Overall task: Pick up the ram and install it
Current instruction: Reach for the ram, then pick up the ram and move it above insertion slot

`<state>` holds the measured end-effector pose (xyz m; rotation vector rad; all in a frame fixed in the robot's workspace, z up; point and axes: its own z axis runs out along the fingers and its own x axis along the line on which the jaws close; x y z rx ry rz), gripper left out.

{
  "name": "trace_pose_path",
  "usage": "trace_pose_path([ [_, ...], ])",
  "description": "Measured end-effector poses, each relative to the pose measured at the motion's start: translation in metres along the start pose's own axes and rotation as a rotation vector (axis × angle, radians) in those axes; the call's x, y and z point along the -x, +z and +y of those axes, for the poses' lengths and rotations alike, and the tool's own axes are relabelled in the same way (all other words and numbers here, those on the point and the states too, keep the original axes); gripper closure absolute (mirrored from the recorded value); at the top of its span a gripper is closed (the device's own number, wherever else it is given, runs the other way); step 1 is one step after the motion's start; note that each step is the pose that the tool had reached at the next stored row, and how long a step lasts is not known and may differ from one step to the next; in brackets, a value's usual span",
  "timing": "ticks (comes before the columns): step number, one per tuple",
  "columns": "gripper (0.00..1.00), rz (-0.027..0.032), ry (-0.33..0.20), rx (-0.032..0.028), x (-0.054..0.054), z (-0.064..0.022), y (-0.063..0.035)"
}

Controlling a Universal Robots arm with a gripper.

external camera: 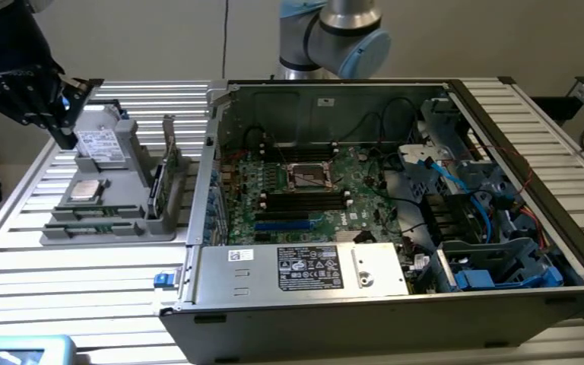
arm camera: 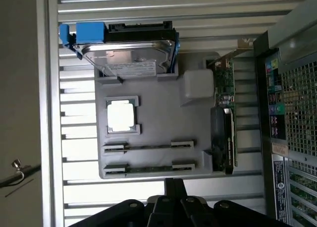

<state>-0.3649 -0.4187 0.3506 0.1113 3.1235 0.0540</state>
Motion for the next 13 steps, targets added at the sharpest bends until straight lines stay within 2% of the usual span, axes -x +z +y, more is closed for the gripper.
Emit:
trace_pose_path([
  [9,0.89,-0.0023,-0.001,-0.0349,-0.007,-0.0001,0.0103],
  [11,0.89,-0.0026,-0.004,-0.0404,-0.007,0.0000,0.0124],
  [13,0.89,-0.0027,-0.032,-0.0447,-0.007,0.0000,0.0141],
])
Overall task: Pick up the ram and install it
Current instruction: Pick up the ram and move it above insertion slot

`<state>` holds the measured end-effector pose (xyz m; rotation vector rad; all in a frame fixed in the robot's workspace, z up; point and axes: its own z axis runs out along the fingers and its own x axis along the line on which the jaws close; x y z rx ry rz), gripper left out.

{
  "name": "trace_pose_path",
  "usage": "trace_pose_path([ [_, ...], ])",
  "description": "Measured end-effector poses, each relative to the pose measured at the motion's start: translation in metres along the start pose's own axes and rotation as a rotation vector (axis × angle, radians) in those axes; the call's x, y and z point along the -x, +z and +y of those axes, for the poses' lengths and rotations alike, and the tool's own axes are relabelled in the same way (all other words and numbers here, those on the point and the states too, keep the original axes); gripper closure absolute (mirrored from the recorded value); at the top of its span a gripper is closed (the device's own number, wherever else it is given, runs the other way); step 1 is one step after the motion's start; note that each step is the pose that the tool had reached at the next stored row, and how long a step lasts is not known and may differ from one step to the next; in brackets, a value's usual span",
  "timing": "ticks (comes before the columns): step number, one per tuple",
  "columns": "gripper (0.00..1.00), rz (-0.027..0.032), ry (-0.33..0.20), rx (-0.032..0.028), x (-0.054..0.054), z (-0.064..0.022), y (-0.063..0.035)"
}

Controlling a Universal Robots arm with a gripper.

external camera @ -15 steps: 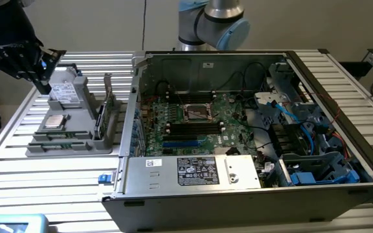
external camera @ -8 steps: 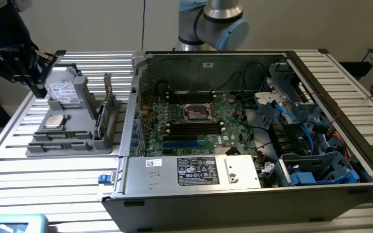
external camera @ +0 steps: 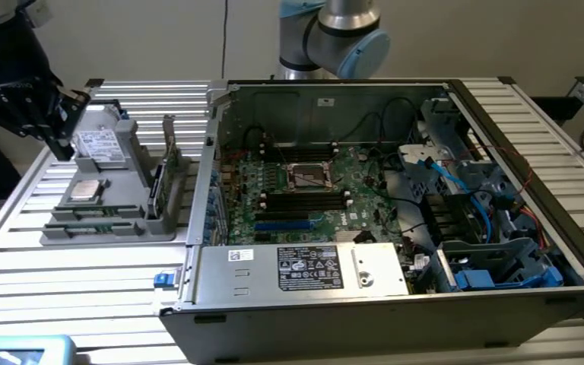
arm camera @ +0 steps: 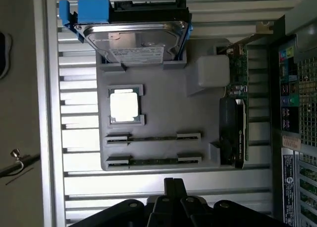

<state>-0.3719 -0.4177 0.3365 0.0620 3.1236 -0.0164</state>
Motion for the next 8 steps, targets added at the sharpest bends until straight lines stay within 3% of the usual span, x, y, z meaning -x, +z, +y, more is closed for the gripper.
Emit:
trace_pose_path([
  [8,0.89,-0.0015,-0.136,0.0016,-0.0004,0.0001,0.0020],
])
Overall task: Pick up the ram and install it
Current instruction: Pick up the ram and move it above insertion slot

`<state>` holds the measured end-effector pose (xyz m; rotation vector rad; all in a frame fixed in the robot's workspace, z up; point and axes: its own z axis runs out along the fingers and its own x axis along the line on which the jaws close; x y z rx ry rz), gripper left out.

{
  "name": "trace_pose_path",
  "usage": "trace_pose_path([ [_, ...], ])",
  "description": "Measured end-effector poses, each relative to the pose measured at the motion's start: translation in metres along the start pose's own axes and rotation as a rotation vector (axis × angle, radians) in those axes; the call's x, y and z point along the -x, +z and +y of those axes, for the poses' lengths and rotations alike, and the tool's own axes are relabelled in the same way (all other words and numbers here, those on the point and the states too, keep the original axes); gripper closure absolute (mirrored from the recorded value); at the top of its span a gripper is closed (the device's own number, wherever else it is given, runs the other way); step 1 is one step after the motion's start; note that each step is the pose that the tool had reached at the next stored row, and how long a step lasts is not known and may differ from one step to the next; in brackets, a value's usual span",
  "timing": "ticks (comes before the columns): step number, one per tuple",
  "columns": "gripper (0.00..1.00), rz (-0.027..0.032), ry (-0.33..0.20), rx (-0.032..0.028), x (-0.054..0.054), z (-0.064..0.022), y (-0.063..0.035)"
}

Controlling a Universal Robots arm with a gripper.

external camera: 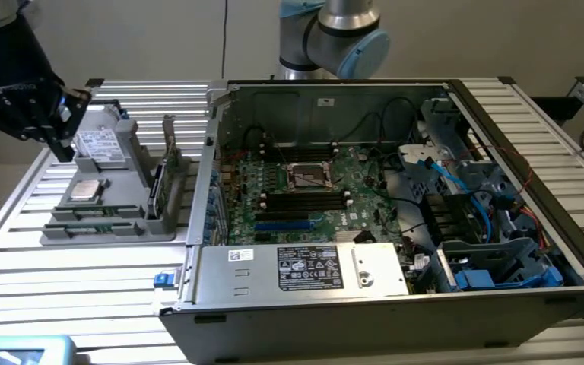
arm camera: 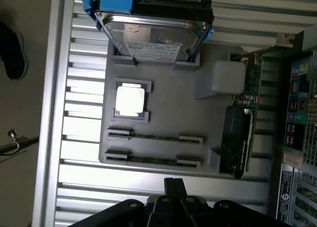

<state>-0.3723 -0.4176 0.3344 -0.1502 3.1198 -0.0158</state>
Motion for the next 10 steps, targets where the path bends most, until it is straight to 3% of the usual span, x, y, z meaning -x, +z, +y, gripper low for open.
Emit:
trace_pose_path([
  [10,0.89,-0.0019,-0.183,0.0032,0.0000,0.0000,0.0000],
])
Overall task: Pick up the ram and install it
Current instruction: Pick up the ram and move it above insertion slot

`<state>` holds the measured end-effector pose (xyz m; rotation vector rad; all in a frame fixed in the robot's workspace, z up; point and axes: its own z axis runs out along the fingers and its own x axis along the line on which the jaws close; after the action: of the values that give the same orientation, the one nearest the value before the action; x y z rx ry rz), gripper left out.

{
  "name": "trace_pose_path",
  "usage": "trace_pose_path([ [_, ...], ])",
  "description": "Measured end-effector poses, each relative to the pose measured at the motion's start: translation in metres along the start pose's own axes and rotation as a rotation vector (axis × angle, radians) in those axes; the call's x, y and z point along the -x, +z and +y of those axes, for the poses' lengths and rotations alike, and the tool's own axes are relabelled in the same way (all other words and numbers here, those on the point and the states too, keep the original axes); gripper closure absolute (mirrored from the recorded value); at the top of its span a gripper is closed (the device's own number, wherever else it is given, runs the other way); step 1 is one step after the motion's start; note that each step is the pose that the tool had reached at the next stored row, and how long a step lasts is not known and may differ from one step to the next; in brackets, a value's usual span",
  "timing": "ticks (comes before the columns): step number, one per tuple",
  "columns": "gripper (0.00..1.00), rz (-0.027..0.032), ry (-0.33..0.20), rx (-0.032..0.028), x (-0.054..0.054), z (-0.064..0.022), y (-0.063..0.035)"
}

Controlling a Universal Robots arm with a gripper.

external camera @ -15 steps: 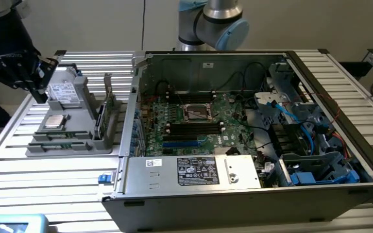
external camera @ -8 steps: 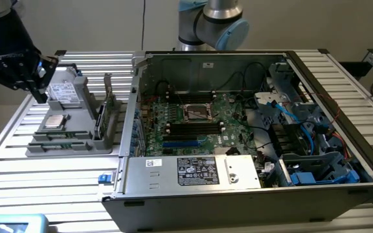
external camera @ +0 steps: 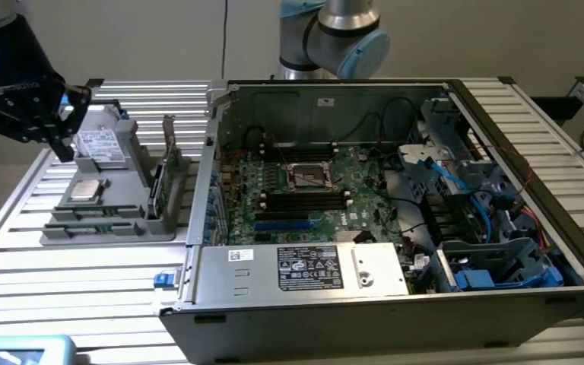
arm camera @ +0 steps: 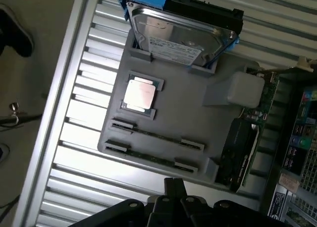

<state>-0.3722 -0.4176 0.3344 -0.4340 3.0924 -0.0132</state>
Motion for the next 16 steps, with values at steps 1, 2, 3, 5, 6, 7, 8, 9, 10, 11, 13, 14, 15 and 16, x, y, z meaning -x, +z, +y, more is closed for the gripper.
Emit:
trace_pose_path([
  [1,0.89,-0.0002,-0.018,0.0003,0.0000,0.0000,0.0000],
  [2,0.89,-0.0004,-0.036,0.0006,0.0000,0.0000,0.0000],
  [3,0.89,-0.0005,-0.054,0.0010,0.0000,0.0000,0.0000],
  [5,0.89,-0.0007,-0.088,0.0021,0.0000,0.0000,0.0001],
  [6,0.89,-0.0011,-0.106,0.0028,-0.0001,0.0000,0.0003],
  [7,0.89,-0.0015,-0.124,0.0037,-0.0001,0.0000,0.0004],
  [8,0.89,-0.0018,-0.142,0.0046,0.0000,0.0000,0.0005],
  [9,0.89,-0.0021,-0.161,0.0053,-0.0001,0.0000,0.0005],
  [10,0.89,-0.0023,-0.179,0.0057,0.0000,0.0000,0.0006],
  [11,0.89,-0.0026,-0.197,0.0061,-0.0001,0.0000,0.0007],
  [13,0.89,-0.0030,-0.234,0.0067,-0.0001,0.0000,0.0008],
  [14,0.89,-0.0033,-0.252,0.0071,0.0000,0.0000,0.0008],
  [15,0.89,-0.0034,-0.270,0.0074,-0.0001,0.0000,0.0008],
  [16,0.89,-0.0035,-0.289,0.0077,-0.0001,0.0000,0.0008],
])
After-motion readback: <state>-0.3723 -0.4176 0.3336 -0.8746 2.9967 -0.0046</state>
